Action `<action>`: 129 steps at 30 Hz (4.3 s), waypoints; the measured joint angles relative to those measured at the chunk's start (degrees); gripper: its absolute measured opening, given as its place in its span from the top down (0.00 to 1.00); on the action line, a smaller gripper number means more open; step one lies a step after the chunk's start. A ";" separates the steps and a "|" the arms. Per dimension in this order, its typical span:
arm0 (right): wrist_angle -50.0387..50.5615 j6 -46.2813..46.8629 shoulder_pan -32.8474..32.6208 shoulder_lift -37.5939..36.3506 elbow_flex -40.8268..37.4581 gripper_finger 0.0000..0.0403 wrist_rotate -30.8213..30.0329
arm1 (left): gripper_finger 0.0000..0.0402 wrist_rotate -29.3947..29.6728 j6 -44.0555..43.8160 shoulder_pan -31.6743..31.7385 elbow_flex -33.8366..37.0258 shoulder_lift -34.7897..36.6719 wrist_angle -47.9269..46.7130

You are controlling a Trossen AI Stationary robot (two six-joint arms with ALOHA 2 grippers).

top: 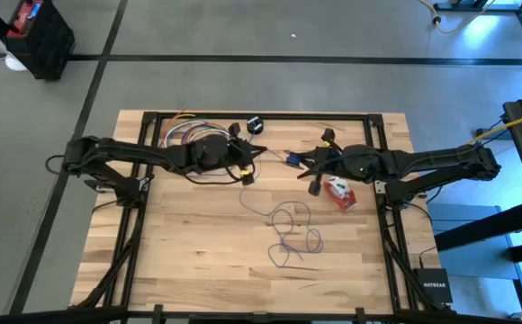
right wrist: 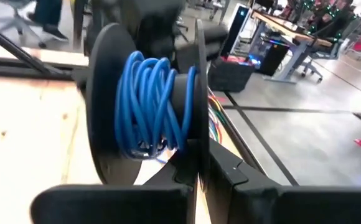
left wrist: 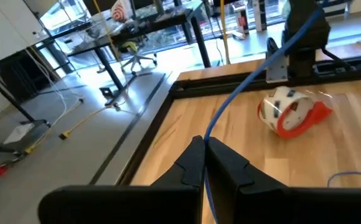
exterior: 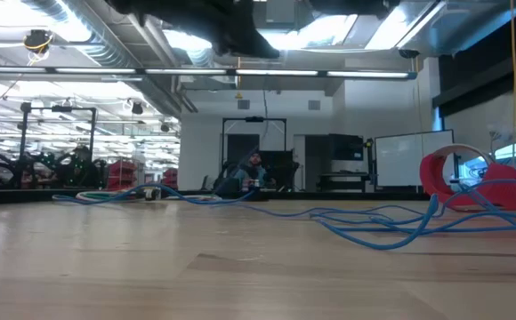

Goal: Coil cords
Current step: Coil the blue wire onto the spool

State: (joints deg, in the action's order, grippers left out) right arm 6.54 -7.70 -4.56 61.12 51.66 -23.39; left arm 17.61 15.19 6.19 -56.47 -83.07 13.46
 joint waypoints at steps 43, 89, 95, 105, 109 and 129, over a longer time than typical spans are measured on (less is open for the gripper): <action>-21.76 -0.04 6.47 20.52 -0.17 0.95 -10.01 | 0.99 -0.61 -5.57 -7.39 -0.20 -0.50 12.13; -24.14 3.19 6.40 -0.35 -0.28 0.95 2.74 | 0.99 -0.54 -4.63 -5.90 -0.22 -4.68 5.12; -21.21 4.19 6.40 -1.84 0.09 0.95 6.40 | 0.99 -0.42 -4.24 -4.59 0.02 -4.96 3.07; -11.97 3.54 6.42 -1.09 -0.11 0.95 4.85 | 0.99 -0.24 -7.29 -1.27 -0.07 -4.81 0.50; -12.32 2.94 6.43 -1.09 -0.11 0.95 4.69 | 0.98 -1.96 -7.48 -2.19 -0.07 -4.60 0.42; -12.02 1.42 6.45 -0.99 -0.13 0.95 4.56 | 0.58 -23.63 -13.11 -2.87 -6.23 -19.96 21.63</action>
State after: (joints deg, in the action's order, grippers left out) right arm -5.48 -6.28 1.89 60.13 51.53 -18.83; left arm -6.02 2.08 3.32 -62.70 -103.03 35.09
